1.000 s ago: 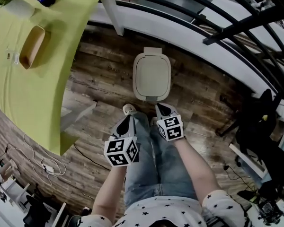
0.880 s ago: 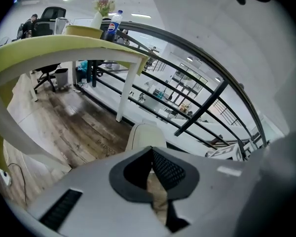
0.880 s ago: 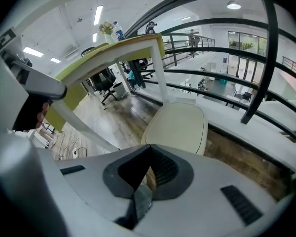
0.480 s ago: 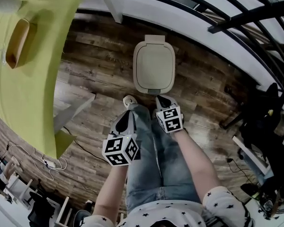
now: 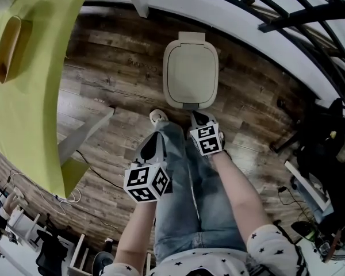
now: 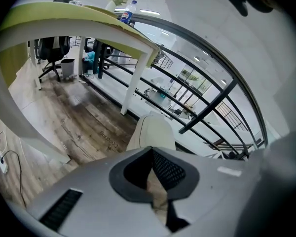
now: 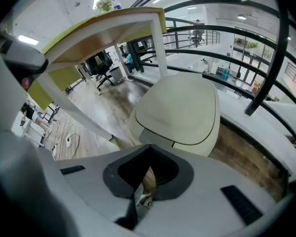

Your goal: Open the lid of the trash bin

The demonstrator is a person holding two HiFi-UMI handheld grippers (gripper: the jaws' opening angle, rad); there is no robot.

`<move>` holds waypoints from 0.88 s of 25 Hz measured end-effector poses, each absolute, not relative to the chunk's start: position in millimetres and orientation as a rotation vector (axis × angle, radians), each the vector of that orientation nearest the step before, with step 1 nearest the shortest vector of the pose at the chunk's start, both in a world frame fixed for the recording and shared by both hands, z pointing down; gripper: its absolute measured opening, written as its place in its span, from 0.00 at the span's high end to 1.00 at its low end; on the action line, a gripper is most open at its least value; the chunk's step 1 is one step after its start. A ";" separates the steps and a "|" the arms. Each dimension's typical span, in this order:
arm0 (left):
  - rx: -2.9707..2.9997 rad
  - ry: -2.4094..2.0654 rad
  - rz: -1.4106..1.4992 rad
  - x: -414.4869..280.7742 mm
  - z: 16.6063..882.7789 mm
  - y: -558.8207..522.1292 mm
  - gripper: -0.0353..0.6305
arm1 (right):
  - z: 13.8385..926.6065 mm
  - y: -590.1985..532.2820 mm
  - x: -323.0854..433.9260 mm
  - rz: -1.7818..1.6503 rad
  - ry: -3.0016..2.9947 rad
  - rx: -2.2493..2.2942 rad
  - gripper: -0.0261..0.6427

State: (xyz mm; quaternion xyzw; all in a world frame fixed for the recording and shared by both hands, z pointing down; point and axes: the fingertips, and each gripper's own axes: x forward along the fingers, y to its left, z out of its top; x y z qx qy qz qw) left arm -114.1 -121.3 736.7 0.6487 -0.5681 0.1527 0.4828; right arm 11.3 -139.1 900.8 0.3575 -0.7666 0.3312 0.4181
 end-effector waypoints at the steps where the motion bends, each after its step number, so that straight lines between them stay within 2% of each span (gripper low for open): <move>1: 1.579 -1.382 0.375 -114.8 738.9 -120.1 0.93 | 904.6 -139.2 11.6 0.828 -1.917 0.895 0.97; 22: 1.574 -1.340 0.404 -108.2 754.5 -114.9 0.93 | 927.3 -140.6 14.1 0.885 -1.865 0.936 0.97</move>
